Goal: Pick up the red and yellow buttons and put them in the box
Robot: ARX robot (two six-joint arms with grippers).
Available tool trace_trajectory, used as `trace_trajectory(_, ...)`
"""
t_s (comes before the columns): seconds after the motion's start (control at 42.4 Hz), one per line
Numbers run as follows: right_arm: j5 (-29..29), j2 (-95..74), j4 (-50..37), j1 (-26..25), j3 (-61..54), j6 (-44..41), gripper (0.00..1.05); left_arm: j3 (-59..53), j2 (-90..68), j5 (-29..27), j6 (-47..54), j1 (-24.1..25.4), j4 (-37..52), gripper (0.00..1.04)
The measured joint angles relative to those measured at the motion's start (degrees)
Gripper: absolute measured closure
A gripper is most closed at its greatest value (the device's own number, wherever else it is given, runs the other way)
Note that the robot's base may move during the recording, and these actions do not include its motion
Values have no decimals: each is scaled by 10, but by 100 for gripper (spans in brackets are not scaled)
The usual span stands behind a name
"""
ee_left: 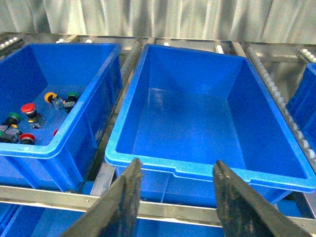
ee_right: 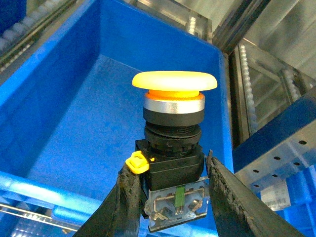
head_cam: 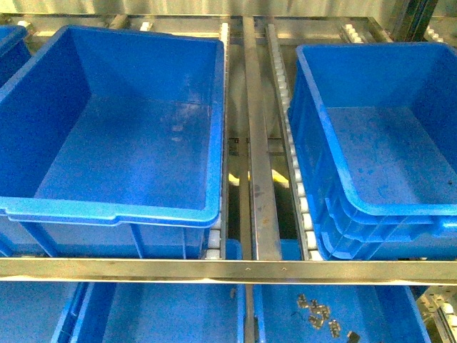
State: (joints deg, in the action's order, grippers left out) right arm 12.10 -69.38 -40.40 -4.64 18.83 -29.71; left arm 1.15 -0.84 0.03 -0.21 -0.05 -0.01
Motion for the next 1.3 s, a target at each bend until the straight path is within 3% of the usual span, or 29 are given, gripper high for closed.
trace_trajectory(0.118,11,0,-3,-4,-1,5,73,0,0,0,0,0,0,97)
trace_trajectory(0.424,50,-64,-48,-19,11,17,73,0,0,0,-1,0,0,41)
trace_trajectory(0.636,93,-196,-97,-12,115,34,73,0,0,0,0,0,0,6)
trace_trajectory(0.825,100,-344,-122,-16,237,66,73,0,0,0,0,0,0,8)
trace_trajectory(1.296,58,-622,-3,4,577,148,73,0,0,0,0,0,0,8)
